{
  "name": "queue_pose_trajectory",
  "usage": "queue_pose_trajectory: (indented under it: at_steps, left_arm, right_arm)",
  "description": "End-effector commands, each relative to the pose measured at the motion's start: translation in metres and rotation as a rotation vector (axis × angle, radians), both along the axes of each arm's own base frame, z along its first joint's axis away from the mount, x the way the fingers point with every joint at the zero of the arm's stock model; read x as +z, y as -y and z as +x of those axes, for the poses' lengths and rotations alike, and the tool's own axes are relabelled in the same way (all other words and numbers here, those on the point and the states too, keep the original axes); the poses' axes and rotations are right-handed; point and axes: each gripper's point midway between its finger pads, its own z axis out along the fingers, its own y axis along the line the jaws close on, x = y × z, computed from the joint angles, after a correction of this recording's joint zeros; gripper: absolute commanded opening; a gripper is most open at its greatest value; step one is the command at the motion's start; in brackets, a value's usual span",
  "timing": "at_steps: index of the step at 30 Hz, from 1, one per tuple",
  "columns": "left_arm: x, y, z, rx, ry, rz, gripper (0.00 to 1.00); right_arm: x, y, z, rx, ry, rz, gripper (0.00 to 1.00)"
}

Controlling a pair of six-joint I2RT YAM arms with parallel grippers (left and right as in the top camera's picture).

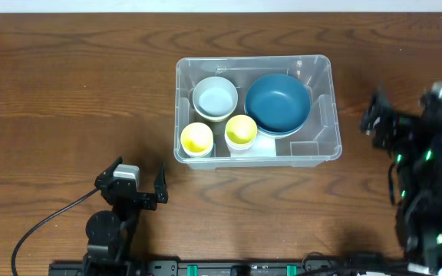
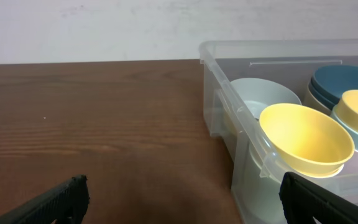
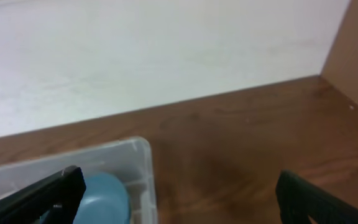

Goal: Pack container

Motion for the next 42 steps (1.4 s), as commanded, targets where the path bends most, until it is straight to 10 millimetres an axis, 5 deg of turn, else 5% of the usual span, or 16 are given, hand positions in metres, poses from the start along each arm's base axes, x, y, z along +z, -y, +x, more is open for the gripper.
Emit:
queue_pose_trajectory:
  at_steps: [1, 5, 11, 19, 27, 42]
  left_arm:
    - [-0.014, 0.002, -0.002, -0.017, -0.044, 0.002, 0.98]
    - [-0.014, 0.002, -0.002, -0.017, -0.044, 0.002, 0.98]
    - [-0.014, 0.002, -0.002, -0.017, -0.044, 0.002, 0.98]
    - [-0.014, 0.002, -0.002, -0.017, -0.044, 0.002, 0.98]
    - [-0.014, 0.002, -0.002, -0.017, -0.044, 0.002, 0.98]
    - [-0.014, 0.002, -0.002, -0.017, -0.044, 0.002, 0.98]
  right_arm:
    - [-0.026, 0.009, -0.023, -0.032, 0.040, -0.016, 0.99]
    - [-0.044, 0.012, -0.050, -0.047, 0.117, -0.018, 0.99]
    - [-0.047, 0.011, -0.072, -0.038, 0.207, -0.079, 0.99]
    - [-0.050, 0.011, -0.067, -0.018, 0.213, -0.223, 0.99]
    - [-0.033, 0.005, -0.056, 0.002, 0.415, -0.232, 0.99]
    - [-0.094, 0.002, -0.048, 0.029, 0.382, -0.262, 0.99]
